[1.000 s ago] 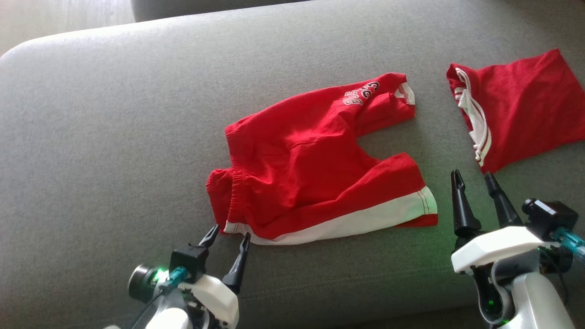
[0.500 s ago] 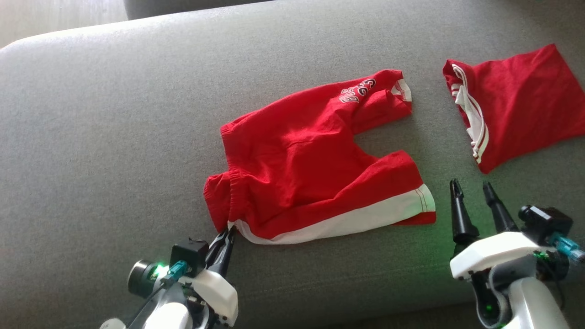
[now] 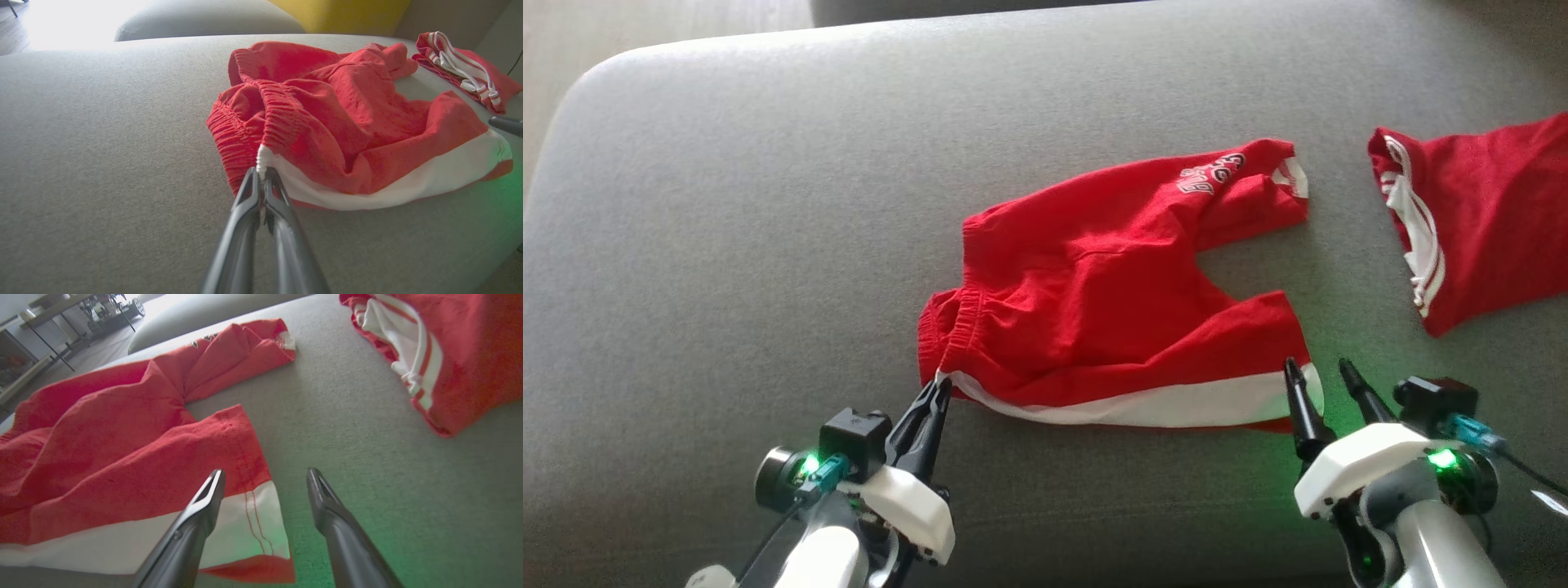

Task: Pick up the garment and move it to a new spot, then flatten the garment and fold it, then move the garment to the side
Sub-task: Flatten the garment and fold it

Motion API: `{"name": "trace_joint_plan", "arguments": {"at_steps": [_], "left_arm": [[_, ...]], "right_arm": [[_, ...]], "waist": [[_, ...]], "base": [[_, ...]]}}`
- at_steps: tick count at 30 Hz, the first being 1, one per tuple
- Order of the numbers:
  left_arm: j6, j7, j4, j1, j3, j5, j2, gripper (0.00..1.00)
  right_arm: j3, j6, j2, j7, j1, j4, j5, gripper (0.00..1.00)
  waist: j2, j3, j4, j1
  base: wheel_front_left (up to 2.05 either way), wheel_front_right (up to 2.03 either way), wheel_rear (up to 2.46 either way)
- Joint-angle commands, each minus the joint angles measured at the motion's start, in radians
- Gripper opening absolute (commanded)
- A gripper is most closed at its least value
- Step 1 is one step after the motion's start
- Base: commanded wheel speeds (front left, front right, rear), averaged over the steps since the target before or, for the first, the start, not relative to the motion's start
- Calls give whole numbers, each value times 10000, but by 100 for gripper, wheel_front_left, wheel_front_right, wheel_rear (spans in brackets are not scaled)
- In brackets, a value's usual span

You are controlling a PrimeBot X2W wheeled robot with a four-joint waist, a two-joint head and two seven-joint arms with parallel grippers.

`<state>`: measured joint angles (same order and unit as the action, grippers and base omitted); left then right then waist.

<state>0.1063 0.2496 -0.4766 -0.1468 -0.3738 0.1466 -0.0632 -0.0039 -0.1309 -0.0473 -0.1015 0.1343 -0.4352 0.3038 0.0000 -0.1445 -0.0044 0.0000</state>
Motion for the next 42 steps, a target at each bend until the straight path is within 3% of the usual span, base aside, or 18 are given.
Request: {"name": "trace_joint_plan", "arguments": {"at_steps": [1,14,15,16,17,26,42], "left_arm": [[1,122,373,-149,373,137,-61,0],[22,122,621,33,481,280,-6,0],[24,122,613,39,482,278,-3,0],[26,122,610,42,488,276,-1,0],[28,122,604,44,494,273,1,0],[42,122,517,69,691,348,-61,0],[111,-105,1386,326,1328,1427,-485,0]], "right_arm": [[275,2,-30,33,335,173,-128,100],[874,2,-30,733,409,-936,463,100],[913,2,-30,732,438,-939,479,84],[957,2,-30,730,467,-928,529,38],[997,2,-30,712,488,-909,548,0],[1049,2,-30,167,415,-250,58,0],[1198,2,-235,806,-275,3220,-681,0]], "waist": [[0,4,105,0],[0,13,297,0],[0,6,287,0],[0,2,274,0],[0,1,262,0],[0,152,208,0],[0,716,-63,0]], "base": [[0,0,0],[0,0,0],[0,0,0],[0,0,0],[0,0,0],[0,0,0],[0,0,0]]}}
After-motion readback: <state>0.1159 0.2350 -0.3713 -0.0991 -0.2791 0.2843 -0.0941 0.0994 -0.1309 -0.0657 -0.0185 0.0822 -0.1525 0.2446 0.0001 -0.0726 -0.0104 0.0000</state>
